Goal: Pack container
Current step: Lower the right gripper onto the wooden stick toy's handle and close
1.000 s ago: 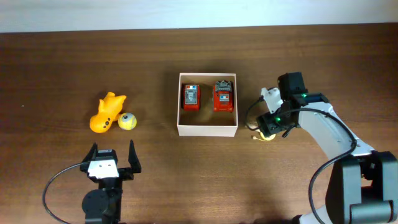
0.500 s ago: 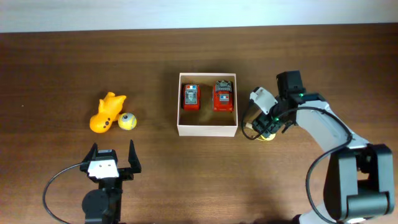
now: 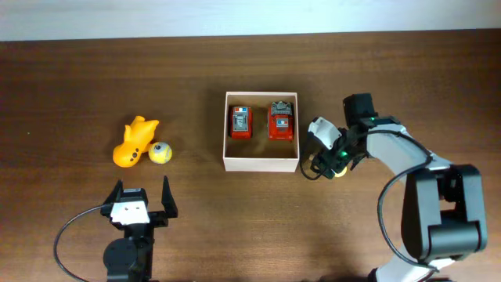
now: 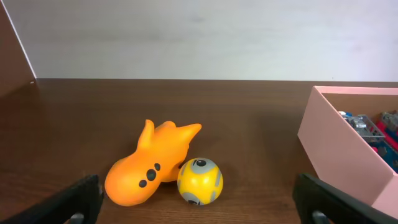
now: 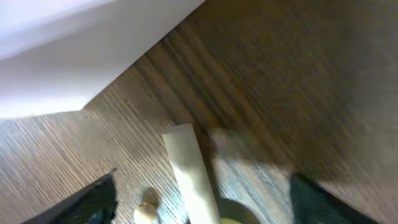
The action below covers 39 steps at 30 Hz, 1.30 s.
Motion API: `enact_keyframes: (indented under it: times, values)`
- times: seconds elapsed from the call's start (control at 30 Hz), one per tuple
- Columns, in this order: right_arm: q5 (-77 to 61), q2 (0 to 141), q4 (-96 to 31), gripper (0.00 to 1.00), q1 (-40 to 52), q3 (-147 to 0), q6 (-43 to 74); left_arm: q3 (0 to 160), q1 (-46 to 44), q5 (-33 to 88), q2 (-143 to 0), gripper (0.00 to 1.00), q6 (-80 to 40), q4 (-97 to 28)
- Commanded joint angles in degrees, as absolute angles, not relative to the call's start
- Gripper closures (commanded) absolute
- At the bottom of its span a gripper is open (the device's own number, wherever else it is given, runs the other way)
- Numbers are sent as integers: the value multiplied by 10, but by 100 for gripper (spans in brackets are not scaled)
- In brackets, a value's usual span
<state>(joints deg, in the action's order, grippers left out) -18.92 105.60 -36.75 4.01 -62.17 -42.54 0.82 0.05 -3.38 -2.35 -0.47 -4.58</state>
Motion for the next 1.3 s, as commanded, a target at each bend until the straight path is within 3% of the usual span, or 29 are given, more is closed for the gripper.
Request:
enact_keyframes:
  times: [0.0, 0.07, 0.13, 0.17, 0.4, 0.53, 1.27]
  values:
    - [-209, 1068, -366, 27, 41, -616, -433, 5, -1, -27, -19, 1, -6, -46]
    - [-208, 1068, -366, 37, 41, -616, -433, 5, -1, -27, -19, 1, -6, -46]
    - [-208, 1068, -366, 57, 41, -616, -433, 5, -1, -28, -19, 1, -6, -46]
    - [-208, 1068, -366, 61, 41, -616, -433, 5, -1, -27, -19, 1, -6, -46]
    - [-208, 1068, -366, 64, 41, -616, -433, 5, -1, -27, -19, 1, -6, -46]
    - [-208, 1069, -366, 72, 41, -616, -433, 5, -1, -27, -19, 1, -6, -46]
    - [-174, 1074, -361, 72, -10, -615, -493, 5, -1, -28, -19, 1, -6, -46]
